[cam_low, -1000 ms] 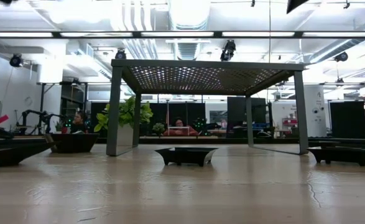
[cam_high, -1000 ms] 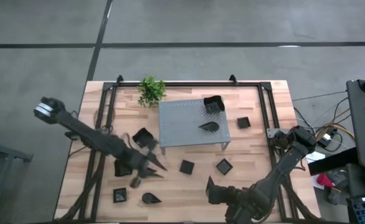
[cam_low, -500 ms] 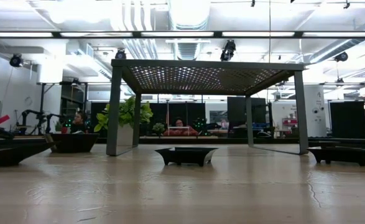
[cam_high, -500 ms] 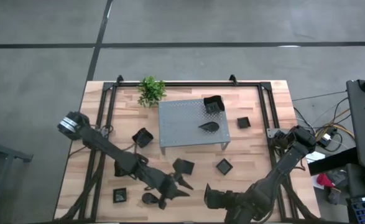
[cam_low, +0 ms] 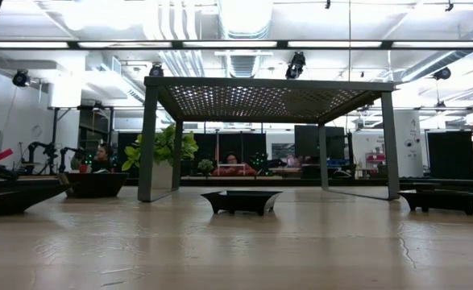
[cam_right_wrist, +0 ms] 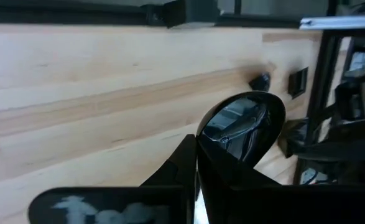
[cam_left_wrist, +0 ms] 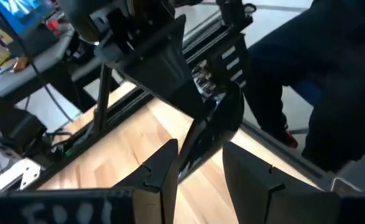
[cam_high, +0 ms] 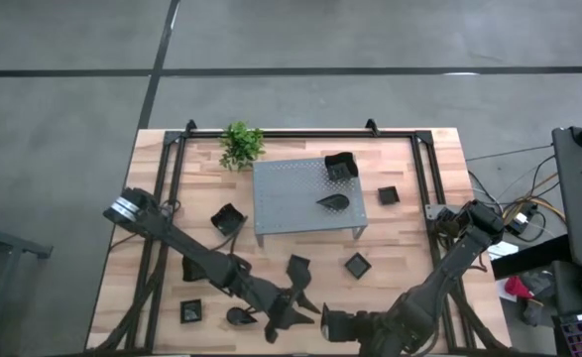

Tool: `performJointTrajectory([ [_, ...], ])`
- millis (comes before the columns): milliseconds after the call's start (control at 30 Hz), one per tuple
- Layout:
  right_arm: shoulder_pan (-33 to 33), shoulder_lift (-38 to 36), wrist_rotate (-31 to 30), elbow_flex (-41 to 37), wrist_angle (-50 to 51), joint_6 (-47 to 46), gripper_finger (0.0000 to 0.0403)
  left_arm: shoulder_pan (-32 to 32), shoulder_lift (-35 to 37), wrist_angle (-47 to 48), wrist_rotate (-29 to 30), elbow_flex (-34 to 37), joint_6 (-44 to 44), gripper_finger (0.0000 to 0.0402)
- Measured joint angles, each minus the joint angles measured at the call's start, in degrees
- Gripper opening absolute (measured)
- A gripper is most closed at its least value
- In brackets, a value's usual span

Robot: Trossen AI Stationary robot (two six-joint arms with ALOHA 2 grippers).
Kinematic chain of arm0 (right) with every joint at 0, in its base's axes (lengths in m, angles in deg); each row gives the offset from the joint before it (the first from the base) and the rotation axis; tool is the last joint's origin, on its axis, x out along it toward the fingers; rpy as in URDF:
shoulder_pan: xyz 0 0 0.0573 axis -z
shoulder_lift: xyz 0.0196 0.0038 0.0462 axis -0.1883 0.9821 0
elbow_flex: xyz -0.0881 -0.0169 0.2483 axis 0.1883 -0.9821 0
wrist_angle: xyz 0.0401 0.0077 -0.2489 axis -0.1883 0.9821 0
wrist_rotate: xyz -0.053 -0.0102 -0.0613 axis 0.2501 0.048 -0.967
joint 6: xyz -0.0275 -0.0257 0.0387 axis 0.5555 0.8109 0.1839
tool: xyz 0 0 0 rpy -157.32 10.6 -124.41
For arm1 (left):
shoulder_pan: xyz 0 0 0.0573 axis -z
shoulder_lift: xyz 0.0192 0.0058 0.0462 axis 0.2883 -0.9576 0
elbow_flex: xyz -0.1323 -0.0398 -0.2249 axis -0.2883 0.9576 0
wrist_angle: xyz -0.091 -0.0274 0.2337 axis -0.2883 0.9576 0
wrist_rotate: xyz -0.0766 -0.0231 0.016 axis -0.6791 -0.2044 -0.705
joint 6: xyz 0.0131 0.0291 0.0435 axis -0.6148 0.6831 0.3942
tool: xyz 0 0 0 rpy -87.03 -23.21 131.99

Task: Pick & Place Mini shaped plates
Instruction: Stack the black drop-shaped plate on top of the black drop-shaped plate on the shelf

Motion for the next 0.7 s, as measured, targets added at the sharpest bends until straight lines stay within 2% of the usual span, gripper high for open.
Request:
performJointTrajectory([
  [300, 0.00, 0.00, -0.01, 0.00, -1.05, 0.21, 0.0008, 0.05, -0.66, -1.24, -3.90, 0.17, -0.48, 0.0122],
  [700, 0.63, 0.00, -1.57, 0.00, -3.54, 1.96, 0.0008, 0.05, -2.11, -2.80, -4.50, 0.17, -1.09, 0.0122],
])
